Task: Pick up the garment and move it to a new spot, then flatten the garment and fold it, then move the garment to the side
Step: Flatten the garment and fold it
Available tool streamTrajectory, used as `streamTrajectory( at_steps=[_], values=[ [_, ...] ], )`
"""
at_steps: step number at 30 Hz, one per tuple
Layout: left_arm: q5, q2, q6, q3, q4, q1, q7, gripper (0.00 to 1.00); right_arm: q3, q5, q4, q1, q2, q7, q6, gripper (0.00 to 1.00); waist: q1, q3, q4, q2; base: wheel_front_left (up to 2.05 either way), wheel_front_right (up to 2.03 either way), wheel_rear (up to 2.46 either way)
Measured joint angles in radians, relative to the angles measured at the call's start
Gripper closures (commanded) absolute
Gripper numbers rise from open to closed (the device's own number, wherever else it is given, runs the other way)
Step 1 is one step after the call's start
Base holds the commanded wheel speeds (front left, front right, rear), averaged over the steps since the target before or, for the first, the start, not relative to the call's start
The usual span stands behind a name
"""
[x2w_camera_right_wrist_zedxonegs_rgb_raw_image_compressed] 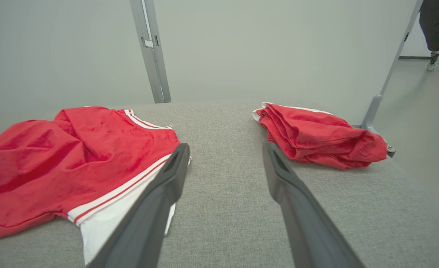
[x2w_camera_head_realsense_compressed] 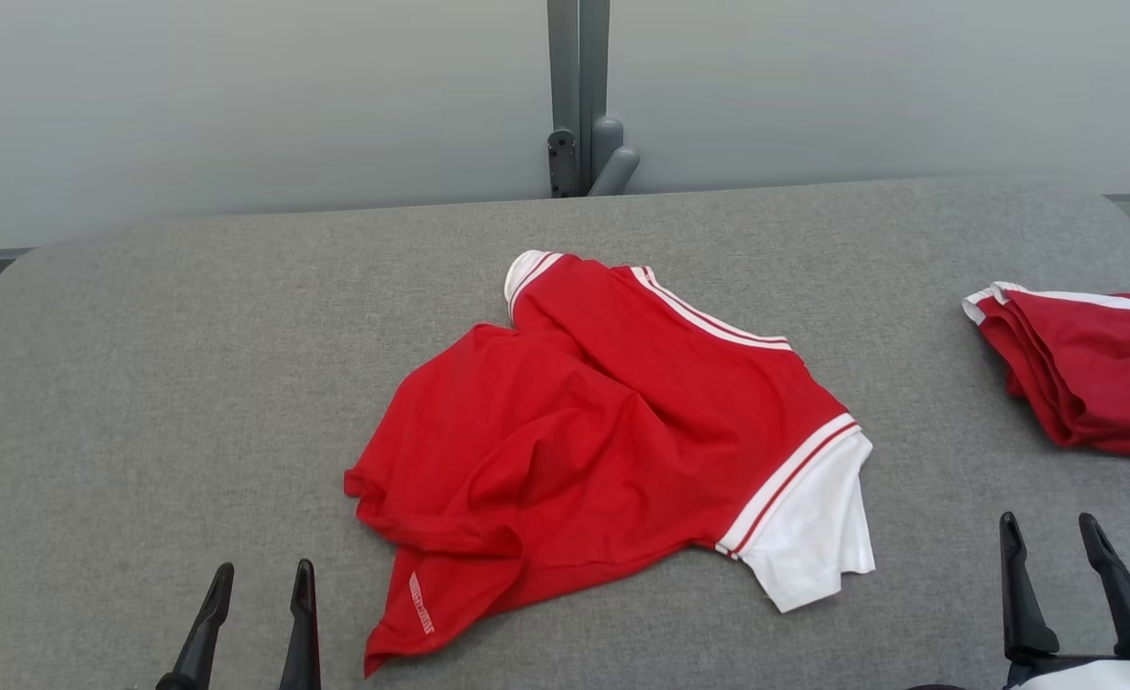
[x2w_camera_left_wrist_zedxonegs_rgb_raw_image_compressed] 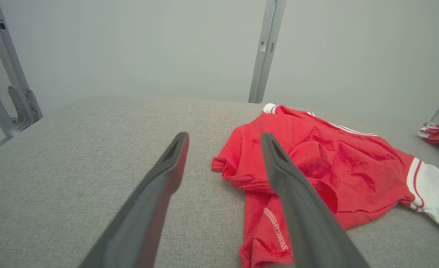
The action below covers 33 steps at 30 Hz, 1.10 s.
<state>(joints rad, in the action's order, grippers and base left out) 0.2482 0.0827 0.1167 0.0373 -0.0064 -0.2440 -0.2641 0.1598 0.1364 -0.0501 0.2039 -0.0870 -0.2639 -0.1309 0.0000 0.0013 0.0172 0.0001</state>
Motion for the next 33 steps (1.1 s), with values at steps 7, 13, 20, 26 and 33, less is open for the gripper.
streamTrajectory(
  at_steps=[7,13,20,26,33],
  values=[
    [-0.083,-0.010,0.008,-0.006,0.029,0.005,0.000,0.00,0.021,-0.024,0.005,0.008,0.007,0.000,0.000,0.00,0.0000,-0.013,-0.003,0.0000,0.00,0.00,0.00],
    [-0.102,-0.010,0.011,-0.004,0.045,0.016,0.000,0.00,0.016,-0.042,-0.007,0.008,0.008,0.000,0.000,0.00,0.0000,-0.022,-0.010,0.0000,0.00,0.00,0.00],
    [-0.109,-0.003,0.011,0.003,0.048,0.018,0.000,0.00,0.013,-0.045,-0.016,0.008,0.009,0.000,0.000,0.00,0.0000,-0.030,-0.019,0.0000,0.00,0.00,0.00],
    [-0.106,0.009,0.012,0.019,0.055,0.017,0.000,0.00,0.009,-0.045,-0.018,0.008,0.010,0.000,0.000,0.00,0.0000,-0.029,-0.022,0.0000,0.00,0.00,0.00],
    [-0.107,0.083,0.012,0.128,0.123,0.017,0.000,0.00,-0.032,-0.021,-0.044,-0.009,-0.017,0.000,0.000,0.00,0.0000,-0.027,-0.027,0.0000,0.00,0.00,0.00]
  ],
)
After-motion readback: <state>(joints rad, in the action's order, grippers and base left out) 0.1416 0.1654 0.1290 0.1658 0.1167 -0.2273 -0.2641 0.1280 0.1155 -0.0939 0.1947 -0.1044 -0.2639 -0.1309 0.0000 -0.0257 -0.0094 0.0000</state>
